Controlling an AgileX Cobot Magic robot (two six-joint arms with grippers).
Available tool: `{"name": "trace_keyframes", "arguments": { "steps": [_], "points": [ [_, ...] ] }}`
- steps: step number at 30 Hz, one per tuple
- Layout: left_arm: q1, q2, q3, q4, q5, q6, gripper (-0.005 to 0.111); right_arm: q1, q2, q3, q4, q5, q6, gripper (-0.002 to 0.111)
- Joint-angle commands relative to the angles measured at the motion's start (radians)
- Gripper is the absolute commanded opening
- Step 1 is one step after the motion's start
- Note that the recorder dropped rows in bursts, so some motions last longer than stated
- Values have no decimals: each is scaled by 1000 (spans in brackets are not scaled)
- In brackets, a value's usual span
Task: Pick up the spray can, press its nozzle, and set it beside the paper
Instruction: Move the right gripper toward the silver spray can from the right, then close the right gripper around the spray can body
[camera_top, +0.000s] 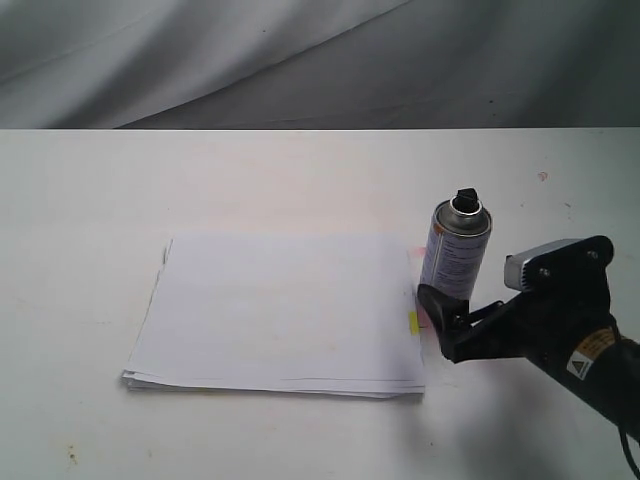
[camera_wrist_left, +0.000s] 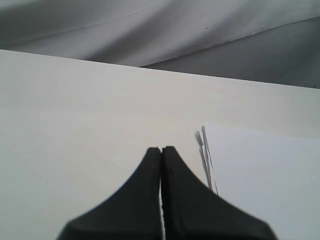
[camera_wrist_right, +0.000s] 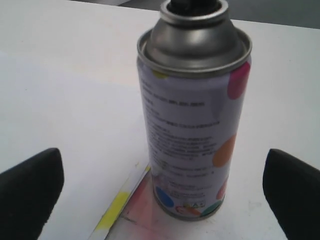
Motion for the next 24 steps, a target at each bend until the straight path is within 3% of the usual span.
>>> {"name": "trace_keyframes", "arguments": {
  "steps": [1, 13, 24],
  "points": [
    [0, 1, 4, 2, -5, -2, 0, 1, 1, -42, 10, 40, -9, 105],
    [0, 1, 4, 2, -5, -2, 0, -1, 159, -190, 37, 40, -9, 105],
    [0, 1, 4, 2, -5, -2, 0, -1, 174, -189, 56, 0, -11, 105]
  ]
}}
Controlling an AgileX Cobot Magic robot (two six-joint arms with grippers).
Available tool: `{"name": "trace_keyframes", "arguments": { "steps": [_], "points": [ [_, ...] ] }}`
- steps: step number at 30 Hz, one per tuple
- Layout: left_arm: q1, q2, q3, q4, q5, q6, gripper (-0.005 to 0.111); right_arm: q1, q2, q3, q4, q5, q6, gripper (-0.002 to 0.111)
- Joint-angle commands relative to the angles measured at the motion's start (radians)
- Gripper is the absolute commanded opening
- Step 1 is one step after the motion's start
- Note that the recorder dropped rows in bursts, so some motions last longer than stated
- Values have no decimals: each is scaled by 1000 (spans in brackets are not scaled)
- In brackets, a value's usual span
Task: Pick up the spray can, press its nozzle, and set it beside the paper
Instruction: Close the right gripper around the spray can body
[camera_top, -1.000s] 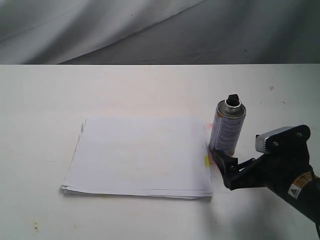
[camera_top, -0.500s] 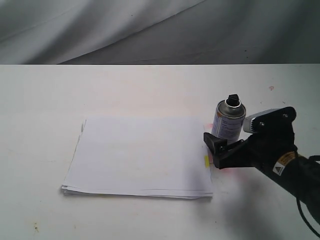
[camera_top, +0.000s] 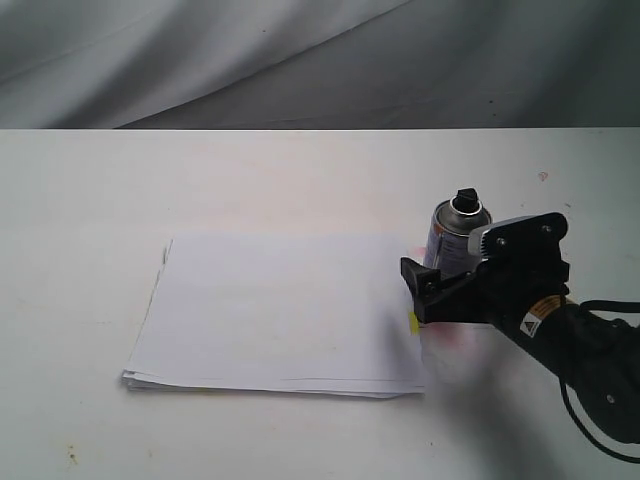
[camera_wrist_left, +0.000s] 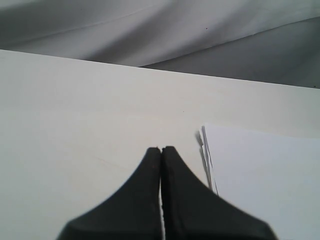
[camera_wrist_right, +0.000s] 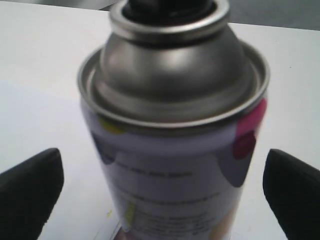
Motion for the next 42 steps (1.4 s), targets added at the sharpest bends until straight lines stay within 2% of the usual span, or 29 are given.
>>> {"name": "trace_keyframes", "arguments": {
  "steps": [1, 9, 15, 21, 25, 31, 37, 42],
  "points": [
    [0, 1, 4, 2, -5, -2, 0, -1, 2, -3, 7, -12, -10, 105],
    [0, 1, 4, 2, -5, -2, 0, -1, 2, -3, 7, -6, -10, 104],
    [0, 1, 4, 2, -5, -2, 0, -1, 2, -3, 7, -6, -10, 95],
    [0, 1, 4, 2, -5, -2, 0, -1, 2, -3, 7, -6, -10, 71],
    [0, 1, 4, 2, -5, -2, 0, -1, 2, -3, 7, -6, -10, 50],
    [0, 1, 4, 2, -5, -2, 0, -1, 2, -3, 7, -6, -10, 2],
    [0, 1, 4, 2, -5, -2, 0, -1, 2, -3, 7, -1, 2, 0],
    [0, 1, 4, 2, -5, -2, 0, -1, -99, -3, 52, 147, 2, 0]
  ]
}}
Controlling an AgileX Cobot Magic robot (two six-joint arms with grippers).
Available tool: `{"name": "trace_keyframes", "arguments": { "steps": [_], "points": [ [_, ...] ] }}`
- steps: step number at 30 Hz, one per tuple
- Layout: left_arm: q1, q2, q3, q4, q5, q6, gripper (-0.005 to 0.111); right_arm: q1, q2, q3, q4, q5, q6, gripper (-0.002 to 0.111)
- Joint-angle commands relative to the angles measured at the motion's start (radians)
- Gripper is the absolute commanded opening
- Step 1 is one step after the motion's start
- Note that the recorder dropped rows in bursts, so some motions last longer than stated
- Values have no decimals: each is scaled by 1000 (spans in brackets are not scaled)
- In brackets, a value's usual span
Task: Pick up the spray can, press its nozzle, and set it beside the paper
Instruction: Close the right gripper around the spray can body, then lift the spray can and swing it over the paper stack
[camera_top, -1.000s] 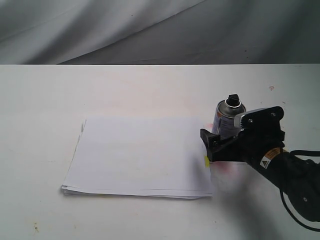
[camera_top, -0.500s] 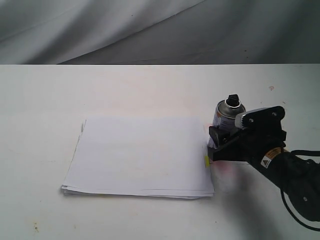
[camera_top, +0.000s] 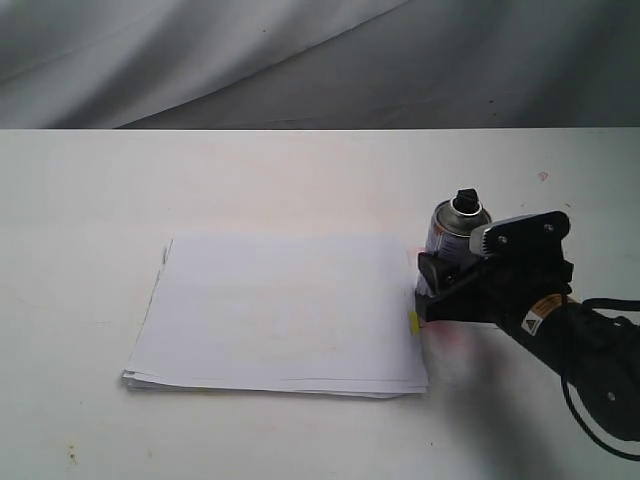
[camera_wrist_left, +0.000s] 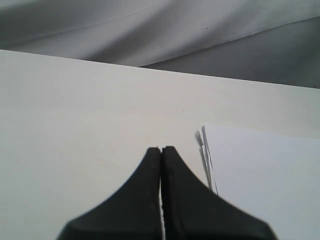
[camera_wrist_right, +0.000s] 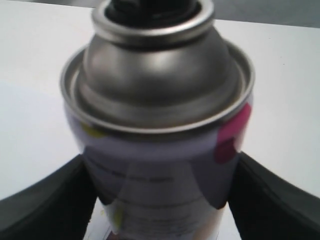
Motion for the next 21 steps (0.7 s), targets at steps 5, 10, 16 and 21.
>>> {"name": "trace_keyframes", "arguments": {
  "steps": [5, 10, 16, 21],
  "points": [
    [0, 1, 4, 2, -5, -2, 0, -1, -290, -3, 37, 316, 1, 0],
    [0, 1, 4, 2, -5, -2, 0, 3, -483, -86, 33, 719, -29, 0],
    [0, 1, 4, 2, -5, -2, 0, 80, -609, -228, -54, 1016, -29, 0],
    [0, 1, 4, 2, -5, -2, 0, 193, -617, -373, -158, 1233, -27, 0]
  ]
}}
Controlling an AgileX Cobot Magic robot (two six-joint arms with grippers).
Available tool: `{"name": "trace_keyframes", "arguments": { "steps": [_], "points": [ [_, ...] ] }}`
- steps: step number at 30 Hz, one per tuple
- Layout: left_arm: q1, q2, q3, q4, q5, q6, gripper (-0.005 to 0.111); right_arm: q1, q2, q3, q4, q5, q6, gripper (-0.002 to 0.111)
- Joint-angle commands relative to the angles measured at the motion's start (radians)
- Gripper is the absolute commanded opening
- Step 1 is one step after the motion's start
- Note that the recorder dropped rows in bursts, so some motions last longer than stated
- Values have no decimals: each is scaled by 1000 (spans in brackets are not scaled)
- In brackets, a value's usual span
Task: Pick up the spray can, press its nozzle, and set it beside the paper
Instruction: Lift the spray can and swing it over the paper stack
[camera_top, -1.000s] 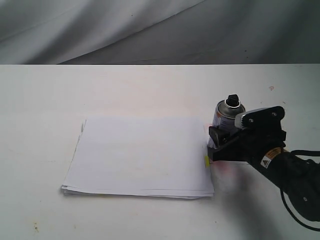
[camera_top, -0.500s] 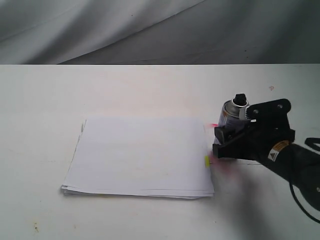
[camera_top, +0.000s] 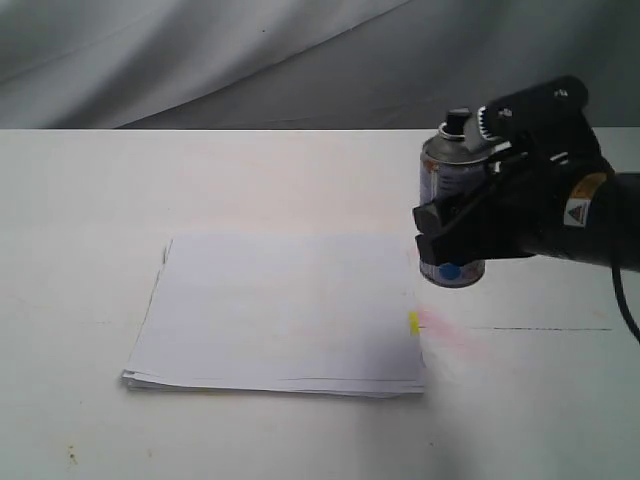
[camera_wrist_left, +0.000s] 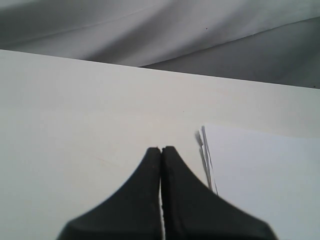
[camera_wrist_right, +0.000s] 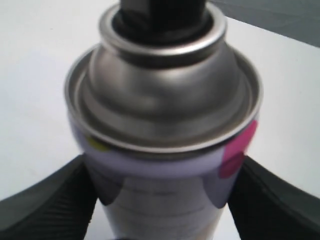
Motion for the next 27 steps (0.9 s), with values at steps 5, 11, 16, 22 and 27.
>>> {"name": "trace_keyframes", "arguments": {
  "steps": [5, 11, 16, 22, 27],
  "points": [
    [0, 1, 4, 2, -5, -2, 0, 180, 15, -233, -257, 278, 31, 0],
    [0, 1, 4, 2, -5, -2, 0, 324, 93, -331, -640, 455, 164, 0],
    [0, 1, 4, 2, -5, -2, 0, 377, 197, -370, -719, 484, 128, 0],
    [0, 1, 4, 2, -5, -2, 0, 390, 298, -370, -747, 437, 52, 0],
    [0, 1, 4, 2, -5, -2, 0, 390, 381, -370, -850, 436, 112, 0]
  ]
}}
